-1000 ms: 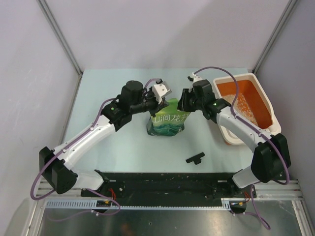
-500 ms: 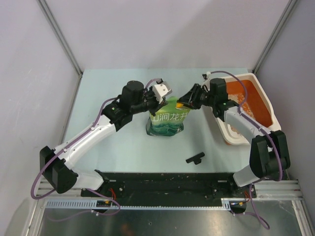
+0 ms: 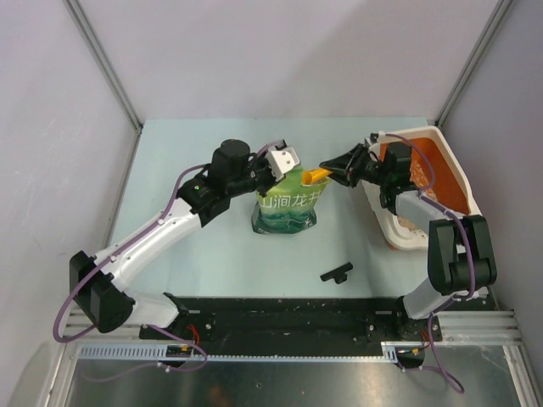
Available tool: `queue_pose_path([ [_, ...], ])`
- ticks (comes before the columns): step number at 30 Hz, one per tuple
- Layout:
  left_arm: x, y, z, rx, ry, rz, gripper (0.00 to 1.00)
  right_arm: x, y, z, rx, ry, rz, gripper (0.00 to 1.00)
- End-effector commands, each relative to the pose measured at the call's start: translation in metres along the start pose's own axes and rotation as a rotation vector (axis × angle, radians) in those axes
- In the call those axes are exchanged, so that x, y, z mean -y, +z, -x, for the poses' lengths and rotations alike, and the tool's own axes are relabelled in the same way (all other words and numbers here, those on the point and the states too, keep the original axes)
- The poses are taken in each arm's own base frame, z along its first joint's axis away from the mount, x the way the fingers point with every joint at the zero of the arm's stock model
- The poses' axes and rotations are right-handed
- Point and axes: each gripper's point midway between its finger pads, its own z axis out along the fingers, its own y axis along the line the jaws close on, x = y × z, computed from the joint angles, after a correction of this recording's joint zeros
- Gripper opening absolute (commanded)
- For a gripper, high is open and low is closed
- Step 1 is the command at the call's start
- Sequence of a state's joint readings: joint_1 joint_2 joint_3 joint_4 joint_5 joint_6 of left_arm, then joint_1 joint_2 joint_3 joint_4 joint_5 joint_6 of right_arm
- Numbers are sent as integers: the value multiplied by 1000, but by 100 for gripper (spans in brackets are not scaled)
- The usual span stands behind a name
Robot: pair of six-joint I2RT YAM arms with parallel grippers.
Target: Fill the litter box with clean litter
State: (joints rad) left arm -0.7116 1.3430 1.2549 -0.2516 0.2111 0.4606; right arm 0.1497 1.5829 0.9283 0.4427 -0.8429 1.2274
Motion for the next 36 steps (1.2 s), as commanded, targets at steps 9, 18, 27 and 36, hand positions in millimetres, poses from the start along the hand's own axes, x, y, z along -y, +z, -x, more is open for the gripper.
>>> queue_pose_path([
  [9, -20, -13, 17, 39, 160, 74, 0, -28, -41, 19, 17, -14, 119, 0],
  [18, -25, -10, 23, 41, 172, 83, 0, -22, -29, 18, -5, 59, 218, 0],
  [27, -24, -3, 30, 47, 201, 67, 0, -38, -35, 20, 0, -26, 283, 0],
  [36, -23, -2, 36, 63, 204, 59, 0, -26, -39, 26, -10, -11, 233, 0],
])
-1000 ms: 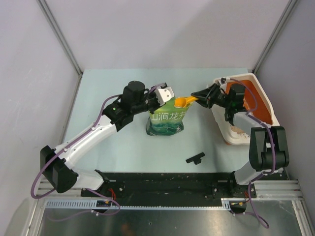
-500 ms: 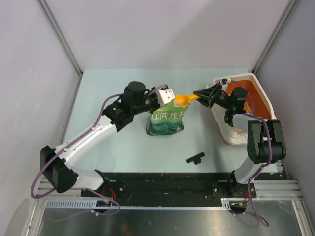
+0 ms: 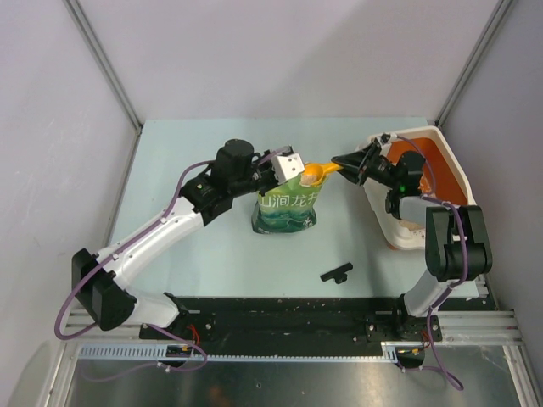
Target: Fill the litter box with clean litter
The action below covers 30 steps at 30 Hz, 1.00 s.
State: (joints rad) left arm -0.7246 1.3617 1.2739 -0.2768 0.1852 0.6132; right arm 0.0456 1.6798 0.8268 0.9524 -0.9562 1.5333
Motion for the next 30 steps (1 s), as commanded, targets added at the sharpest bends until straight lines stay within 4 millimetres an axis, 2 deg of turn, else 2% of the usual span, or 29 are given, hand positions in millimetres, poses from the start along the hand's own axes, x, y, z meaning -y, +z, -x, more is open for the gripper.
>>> queue_pose_path([
  [1, -24, -7, 34, 85, 53, 70, 0, -20, -12, -1, -51, -79, 32, 0],
  [2, -25, -7, 34, 85, 58, 70, 0, -18, -20, 7, -33, -90, 24, 0],
  [8, -26, -8, 36, 90, 73, 73, 0, -29, -33, 8, -37, -138, 31, 0],
  [13, -27, -9, 41, 102, 80, 69, 0, -25, -44, 12, -24, -146, -3, 0],
  [18, -26, -9, 41, 104, 81, 66, 0, -38, -56, 19, 5, -165, 12, 0],
  [30, -24, -5, 43, 108, 82, 53, 0, -42, -68, 25, 24, -162, -1, 0],
])
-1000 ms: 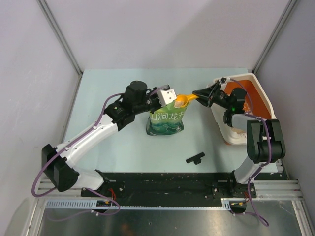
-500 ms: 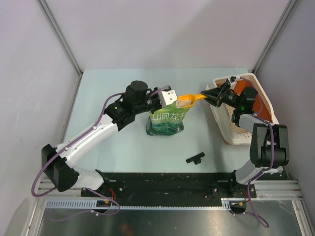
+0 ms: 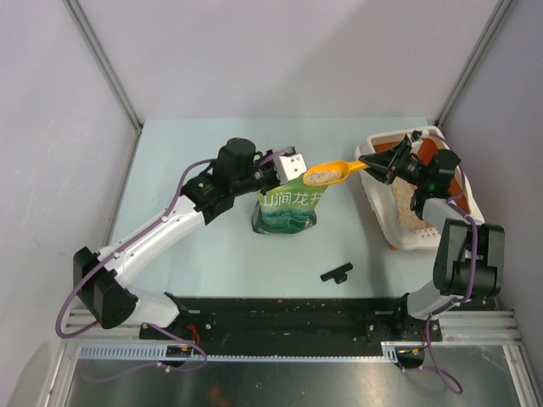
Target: Fill the litter box with clean litter
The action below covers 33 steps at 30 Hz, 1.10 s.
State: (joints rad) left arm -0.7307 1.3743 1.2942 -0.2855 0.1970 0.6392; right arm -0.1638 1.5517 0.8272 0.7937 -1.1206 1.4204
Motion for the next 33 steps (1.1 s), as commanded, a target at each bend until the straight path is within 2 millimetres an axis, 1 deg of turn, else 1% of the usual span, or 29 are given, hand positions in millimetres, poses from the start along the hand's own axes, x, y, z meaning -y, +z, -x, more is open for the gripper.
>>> queue_pose_path([
  [1, -25, -7, 35, 95, 56, 67, 0, -23, -9, 2, -5, -68, 35, 0],
  [6, -24, -4, 33, 90, 65, 62, 0, -26, -20, 13, 39, -68, 34, 0],
  [9, -24, -1, 33, 87, 71, 58, 0, -27, -31, 22, 72, -68, 35, 0],
  [13, -24, 2, 35, 91, 85, 50, 0, -32, -50, 39, 146, -80, 33, 0],
  [14, -25, 3, 34, 88, 87, 50, 0, -32, -60, 48, 180, -82, 29, 0],
  [17, -22, 6, 34, 92, 100, 37, 0, -36, -77, 62, 244, -95, 28, 0],
  [18, -23, 7, 33, 90, 102, 35, 0, -36, -90, 72, 286, -111, 28, 0],
  [20, -21, 9, 34, 94, 110, 27, 0, -34, -105, 85, 346, -99, 25, 0],
  [21, -20, 11, 33, 93, 113, 22, 0, -33, -121, 95, 397, -108, 22, 0],
  [23, -19, 13, 36, 99, 123, 14, 0, -31, -136, 106, 457, -105, 22, 0],
  [24, -18, 15, 35, 99, 124, 10, 0, -32, -151, 114, 507, -127, 18, 0],
  [27, -17, 18, 36, 99, 123, 4, 0, -29, -173, 126, 612, -170, -2, 0],
  [28, -17, 18, 38, 104, 125, 3, 0, -25, -184, 129, 656, -181, -17, 0],
  [29, -15, 19, 38, 104, 124, -3, 0, -27, -191, 132, 702, -205, -22, 0],
  [31, -12, 20, 38, 105, 120, -8, 0, -19, -202, 137, 759, -213, -59, 0],
  [32, -10, 20, 39, 107, 121, -14, 0, -23, -207, 138, 802, -234, -70, 0],
  [33, -9, 20, 39, 109, 121, -17, 0, -10, -212, 139, 829, -235, -131, 0],
])
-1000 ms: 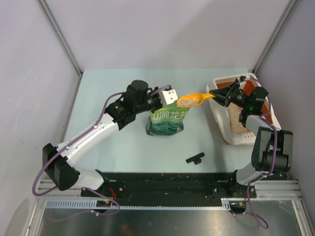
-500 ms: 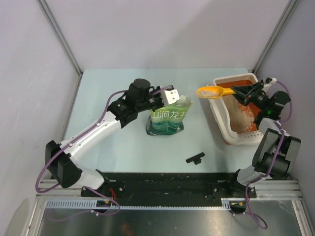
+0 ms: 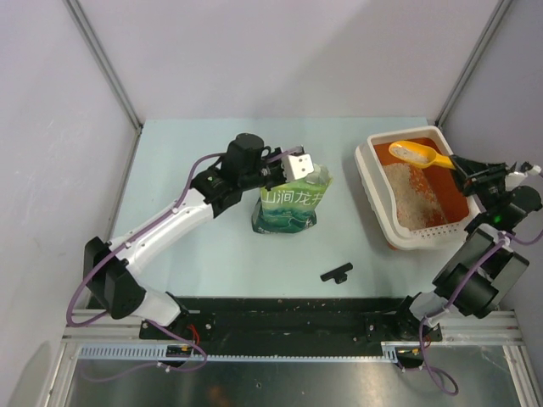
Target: Fill the litter box with clean litter
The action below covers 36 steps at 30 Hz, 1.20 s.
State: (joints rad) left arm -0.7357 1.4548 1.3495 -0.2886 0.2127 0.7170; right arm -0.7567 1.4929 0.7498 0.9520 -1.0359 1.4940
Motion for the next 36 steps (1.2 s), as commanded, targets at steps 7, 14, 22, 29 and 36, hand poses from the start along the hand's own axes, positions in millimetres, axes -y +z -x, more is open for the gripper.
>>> queue_pose_path([
  [7, -5, -7, 40, 129, 53, 8, 0, 18, -45, 41, 382, -327, -333, 0],
  [14, 9, -15, 45, 167, 42, -38, 0, 39, -74, 32, 417, -308, -506, 0],
  [22, 32, -29, 53, 233, 58, -110, 0, 26, -100, 42, 503, -430, -645, 0],
  [29, 44, -34, 62, 316, 151, -182, 0, 8, -135, 39, 565, -550, -818, 0],
  [36, 47, -24, 54, 324, 134, -219, 0, -5, -151, 36, 539, -633, -920, 0],
])
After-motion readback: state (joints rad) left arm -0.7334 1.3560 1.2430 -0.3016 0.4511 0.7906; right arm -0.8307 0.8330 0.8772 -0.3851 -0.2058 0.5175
